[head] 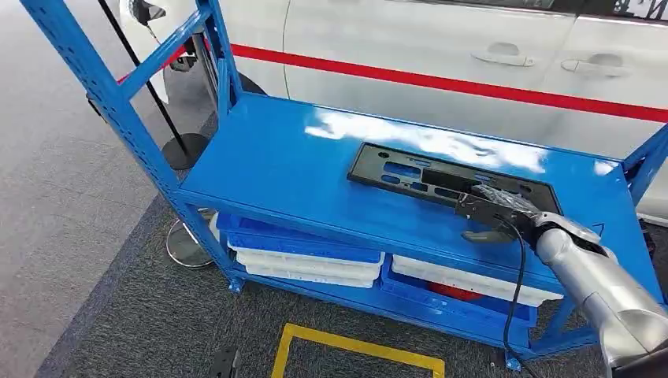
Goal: Take the parts from the cabinet and place them on the table.
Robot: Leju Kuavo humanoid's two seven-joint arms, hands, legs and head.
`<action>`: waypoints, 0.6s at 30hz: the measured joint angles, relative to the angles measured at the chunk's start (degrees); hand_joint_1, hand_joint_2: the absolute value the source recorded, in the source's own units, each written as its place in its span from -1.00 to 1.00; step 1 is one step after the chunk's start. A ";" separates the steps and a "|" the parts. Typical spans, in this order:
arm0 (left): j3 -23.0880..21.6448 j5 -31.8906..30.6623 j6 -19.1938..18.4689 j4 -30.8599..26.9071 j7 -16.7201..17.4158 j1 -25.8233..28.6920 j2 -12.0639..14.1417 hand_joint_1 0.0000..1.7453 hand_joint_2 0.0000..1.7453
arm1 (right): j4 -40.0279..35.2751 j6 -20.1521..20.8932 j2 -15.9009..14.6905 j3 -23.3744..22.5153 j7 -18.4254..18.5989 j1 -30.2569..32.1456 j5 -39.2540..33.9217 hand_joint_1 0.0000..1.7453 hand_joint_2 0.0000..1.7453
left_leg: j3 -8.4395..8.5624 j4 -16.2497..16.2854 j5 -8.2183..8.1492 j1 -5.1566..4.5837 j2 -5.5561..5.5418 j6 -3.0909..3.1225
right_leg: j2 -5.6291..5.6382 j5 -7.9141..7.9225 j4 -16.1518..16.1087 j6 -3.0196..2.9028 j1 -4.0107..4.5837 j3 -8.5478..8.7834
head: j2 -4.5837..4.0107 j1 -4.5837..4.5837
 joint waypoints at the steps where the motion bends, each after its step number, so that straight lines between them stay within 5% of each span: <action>1: 0.00 0.00 0.00 0.00 0.00 0.00 -0.02 -1.00 -1.00 | 0.04 0.20 0.02 0.02 0.02 -0.05 -0.02 -1.00 1.00 | 0.00 0.00 0.00 0.00 0.00 0.00 | 0.00 0.00 0.00 0.00 0.00 0.00 | -0.02 0.00; 18: 0.00 0.00 0.04 0.00 -0.13 -0.01 -0.04 -1.00 -1.00 | 0.72 1.92 -0.11 0.11 -0.39 -0.58 -1.18 -1.00 1.00 | 0.02 0.00 0.00 0.00 -0.01 0.00 | -0.01 0.00 0.00 0.00 0.00 0.00 | 0.00 0.00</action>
